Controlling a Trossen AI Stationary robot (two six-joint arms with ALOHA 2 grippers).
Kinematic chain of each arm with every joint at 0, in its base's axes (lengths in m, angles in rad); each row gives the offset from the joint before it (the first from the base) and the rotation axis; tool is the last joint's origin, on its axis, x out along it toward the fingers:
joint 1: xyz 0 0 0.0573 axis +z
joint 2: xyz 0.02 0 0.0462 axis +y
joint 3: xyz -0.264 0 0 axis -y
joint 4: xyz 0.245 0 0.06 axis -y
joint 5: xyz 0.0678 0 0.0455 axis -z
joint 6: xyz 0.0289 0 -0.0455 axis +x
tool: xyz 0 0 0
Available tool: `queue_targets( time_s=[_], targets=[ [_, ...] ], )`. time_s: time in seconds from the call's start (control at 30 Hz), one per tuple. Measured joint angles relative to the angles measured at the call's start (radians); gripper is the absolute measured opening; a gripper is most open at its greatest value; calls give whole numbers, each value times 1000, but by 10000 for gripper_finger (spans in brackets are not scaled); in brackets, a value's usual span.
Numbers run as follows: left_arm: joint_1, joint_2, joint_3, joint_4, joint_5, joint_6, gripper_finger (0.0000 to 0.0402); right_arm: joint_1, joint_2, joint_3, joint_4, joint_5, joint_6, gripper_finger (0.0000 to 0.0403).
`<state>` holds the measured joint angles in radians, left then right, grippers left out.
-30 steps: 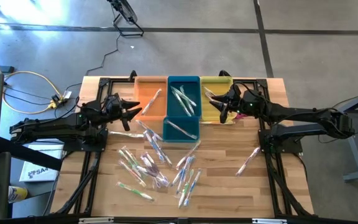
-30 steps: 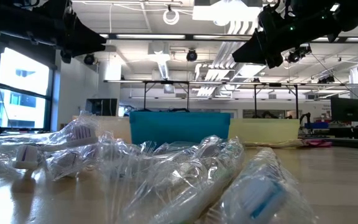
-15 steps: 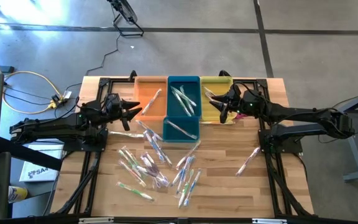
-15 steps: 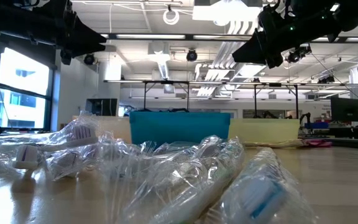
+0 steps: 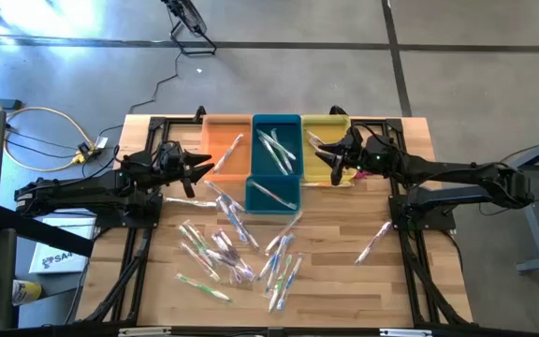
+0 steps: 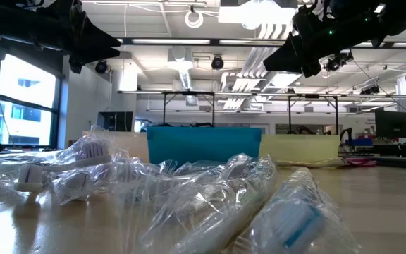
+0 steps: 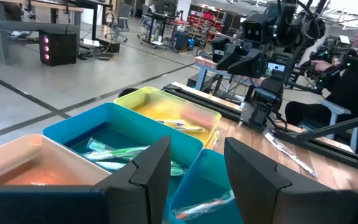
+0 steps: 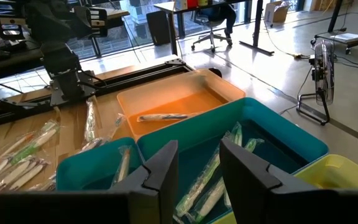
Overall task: Pick & Place Toothbrushes
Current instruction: Put the green toothbrush into the top blue bin
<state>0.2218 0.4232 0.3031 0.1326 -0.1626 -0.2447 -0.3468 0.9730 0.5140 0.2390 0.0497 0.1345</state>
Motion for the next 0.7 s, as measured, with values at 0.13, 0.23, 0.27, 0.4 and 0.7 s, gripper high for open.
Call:
queue_targets(
  time_s=[0.13,0.23,0.27,0.4,0.7],
  targets=[
    [0,0,0,0,27,-13,145,0,0,0,0,0,0,111],
    [0,0,0,0,49,-27,145,0,0,0,0,0,0,111],
    [0,3,0,0,55,-30,145,0,0,0,0,0,0,111],
    [0,11,1,0,71,-49,145,0,0,0,0,0,0,111],
    [0,61,1,0,71,-71,145,0,0,0,-1,0,0,111]
  ],
)
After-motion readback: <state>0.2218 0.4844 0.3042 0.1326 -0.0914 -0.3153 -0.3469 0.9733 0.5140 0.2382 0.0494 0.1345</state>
